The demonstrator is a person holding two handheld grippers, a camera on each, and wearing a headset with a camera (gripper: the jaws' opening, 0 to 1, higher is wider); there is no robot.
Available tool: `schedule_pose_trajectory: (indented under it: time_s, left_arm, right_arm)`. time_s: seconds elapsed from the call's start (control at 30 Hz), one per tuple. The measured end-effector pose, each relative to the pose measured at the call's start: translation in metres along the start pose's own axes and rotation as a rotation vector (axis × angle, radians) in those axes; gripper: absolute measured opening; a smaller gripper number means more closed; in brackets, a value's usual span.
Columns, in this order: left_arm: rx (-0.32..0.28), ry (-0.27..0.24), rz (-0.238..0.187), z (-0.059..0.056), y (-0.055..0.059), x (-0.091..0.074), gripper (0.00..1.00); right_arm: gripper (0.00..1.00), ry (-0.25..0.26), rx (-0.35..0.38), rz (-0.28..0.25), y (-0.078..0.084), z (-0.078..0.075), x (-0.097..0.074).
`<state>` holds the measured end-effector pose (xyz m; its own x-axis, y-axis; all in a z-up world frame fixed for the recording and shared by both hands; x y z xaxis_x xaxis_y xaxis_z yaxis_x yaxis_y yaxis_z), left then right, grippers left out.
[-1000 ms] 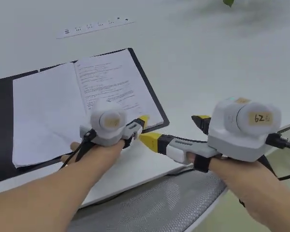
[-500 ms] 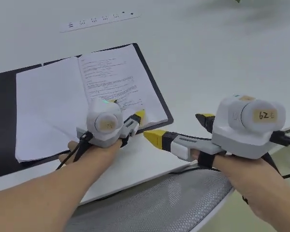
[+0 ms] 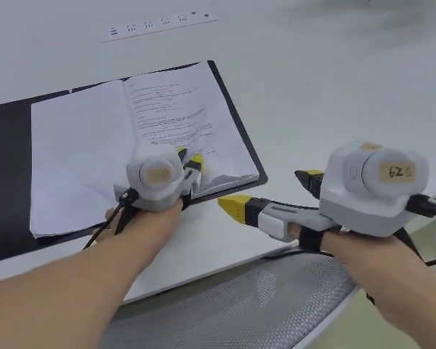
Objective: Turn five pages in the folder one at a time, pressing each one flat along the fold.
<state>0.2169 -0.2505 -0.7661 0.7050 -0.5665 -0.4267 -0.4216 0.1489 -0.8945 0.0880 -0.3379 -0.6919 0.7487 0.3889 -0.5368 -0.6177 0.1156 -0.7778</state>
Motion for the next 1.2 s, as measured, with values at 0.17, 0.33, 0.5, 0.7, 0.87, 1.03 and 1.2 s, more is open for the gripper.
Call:
schedule_pose_trajectory:
  time_s: [0.17,0.33,0.5,0.7,0.87,1.03,1.2]
  left_arm:
    - [-0.069,-0.003,0.012,0.001,-0.002,-0.003,0.11]
    - [-0.153,0.010,0.021,0.001,-0.002,-0.005,0.11]
    - [-0.196,0.024,0.030,0.003,-0.002,-0.004,0.11]
    - [-0.199,0.033,0.031,0.001,-0.001,-0.005,0.11]
    - [-0.195,0.033,0.030,0.001,-0.002,-0.005,0.11]
    - [-0.192,0.034,0.029,0.002,-0.002,-0.003,0.11]
    - [-0.189,0.036,0.028,0.002,-0.002,-0.004,0.11]
  right_arm:
    - [0.85,-0.015,-0.013,0.015,-0.006,-0.003,0.004]
    - [0.79,-0.068,0.006,0.016,-0.018,0.003,0.018]
    - [0.70,-0.102,0.046,0.039,-0.018,0.004,0.033]
    - [0.46,-0.168,0.293,0.065,-0.014,0.012,0.047]
    - [0.34,-0.198,0.545,0.055,-0.009,0.015,0.057]
    - [0.29,-0.235,0.715,0.024,-0.006,0.019,0.065]
    - [0.27,-0.223,0.926,-0.009,-0.006,0.014,0.071]
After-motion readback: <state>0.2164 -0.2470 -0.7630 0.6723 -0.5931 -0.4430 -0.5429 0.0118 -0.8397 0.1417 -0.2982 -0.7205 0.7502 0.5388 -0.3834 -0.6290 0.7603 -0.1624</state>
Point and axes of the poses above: the centre of the closed fingertips' face, and the gripper's own axes: x roughly forward along the fingers, z roughly to its left, y roughly out of its underside, the point moved 3 cm from there along -x, roughly backward along the fingers, and after that the axes turned 1 degree about -y, right-handed, at the moved point
